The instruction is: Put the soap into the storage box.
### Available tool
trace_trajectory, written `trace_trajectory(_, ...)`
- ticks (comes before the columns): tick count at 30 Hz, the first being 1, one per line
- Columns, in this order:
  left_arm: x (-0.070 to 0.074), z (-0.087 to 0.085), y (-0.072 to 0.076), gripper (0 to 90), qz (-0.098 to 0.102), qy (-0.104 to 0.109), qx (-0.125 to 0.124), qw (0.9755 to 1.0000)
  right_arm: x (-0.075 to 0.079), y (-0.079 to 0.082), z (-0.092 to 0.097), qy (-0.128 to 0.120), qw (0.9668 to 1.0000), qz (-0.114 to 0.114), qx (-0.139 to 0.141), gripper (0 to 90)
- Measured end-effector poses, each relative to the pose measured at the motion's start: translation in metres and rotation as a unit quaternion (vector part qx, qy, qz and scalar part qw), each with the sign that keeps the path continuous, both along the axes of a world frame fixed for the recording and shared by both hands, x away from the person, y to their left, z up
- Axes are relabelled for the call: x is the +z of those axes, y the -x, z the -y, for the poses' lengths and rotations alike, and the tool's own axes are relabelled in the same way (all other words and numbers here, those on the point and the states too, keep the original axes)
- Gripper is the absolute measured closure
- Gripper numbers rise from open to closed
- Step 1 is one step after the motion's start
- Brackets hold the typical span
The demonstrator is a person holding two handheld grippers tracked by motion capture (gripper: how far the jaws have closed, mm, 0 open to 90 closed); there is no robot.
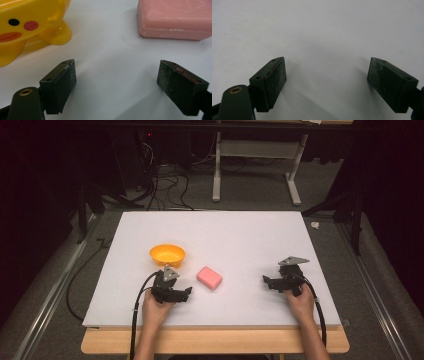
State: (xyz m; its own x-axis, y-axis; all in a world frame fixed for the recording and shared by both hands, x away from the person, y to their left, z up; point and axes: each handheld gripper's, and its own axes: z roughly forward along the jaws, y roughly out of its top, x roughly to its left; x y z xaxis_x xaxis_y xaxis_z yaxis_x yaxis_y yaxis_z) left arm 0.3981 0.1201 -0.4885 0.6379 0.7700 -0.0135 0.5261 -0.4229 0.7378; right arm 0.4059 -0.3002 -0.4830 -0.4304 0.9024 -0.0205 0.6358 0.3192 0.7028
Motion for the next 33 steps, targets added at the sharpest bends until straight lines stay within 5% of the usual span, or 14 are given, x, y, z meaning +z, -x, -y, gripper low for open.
trace_trajectory(33,0.0008,0.0013,0.0017,18.4,0.011,-0.008,-0.002,0.9999,-0.0001,-0.0003,0.0001,0.0,1.0,0.001,0.001,16.3)
